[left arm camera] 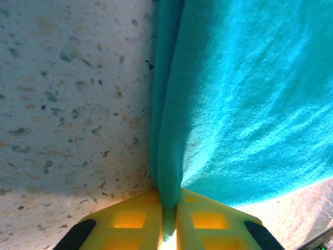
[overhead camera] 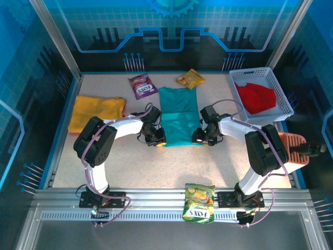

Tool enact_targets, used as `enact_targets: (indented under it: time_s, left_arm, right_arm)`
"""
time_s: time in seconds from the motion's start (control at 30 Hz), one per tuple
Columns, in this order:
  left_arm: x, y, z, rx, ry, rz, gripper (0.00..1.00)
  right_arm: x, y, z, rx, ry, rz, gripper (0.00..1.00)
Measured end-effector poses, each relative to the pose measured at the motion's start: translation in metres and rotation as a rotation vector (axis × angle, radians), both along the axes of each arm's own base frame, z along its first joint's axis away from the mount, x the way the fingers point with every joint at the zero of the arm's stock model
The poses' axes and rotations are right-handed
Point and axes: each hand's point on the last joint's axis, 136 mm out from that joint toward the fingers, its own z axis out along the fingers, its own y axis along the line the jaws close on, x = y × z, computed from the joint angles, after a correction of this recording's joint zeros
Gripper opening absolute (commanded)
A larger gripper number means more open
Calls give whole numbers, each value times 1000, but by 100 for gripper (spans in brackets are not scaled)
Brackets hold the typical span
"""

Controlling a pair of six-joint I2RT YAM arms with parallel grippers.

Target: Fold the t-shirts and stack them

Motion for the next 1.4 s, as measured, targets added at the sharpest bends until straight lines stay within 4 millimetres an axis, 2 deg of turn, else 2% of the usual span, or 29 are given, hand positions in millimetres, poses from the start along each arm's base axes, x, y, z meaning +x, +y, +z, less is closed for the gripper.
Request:
enact_targets:
  time_s: [0.23,0.43,0.57,0.77,0.97,1.13,1.27,1.4]
  left_arm:
    - [1,-1,0,-3,-3,0,10]
    - [1,-1,0,-4,-4,-1,9]
    - [2,-1,1,-5,-6,-1,5]
    - [2,-2,1,-4,-9,-7,1]
    - [2,-1,3,6,-36,-28,0]
    - [-1,3,20,0,-86,-31,0]
    - [-10,7,34,-18,-120,-36,0]
    - [-26,11,35,-18,-134,-54,0]
  right_arm:
    - [-4,-1,1,-42,6,19,51]
    - [-5,1,-5,-45,22,23,38]
    - [-3,3,-5,-36,15,19,26]
    - [0,4,-4,-30,1,17,0]
    - [2,5,2,-23,-17,19,0]
    - [3,7,20,8,-71,21,0]
    - [-2,9,30,32,-96,32,0]
    - [-14,14,32,44,-103,56,0]
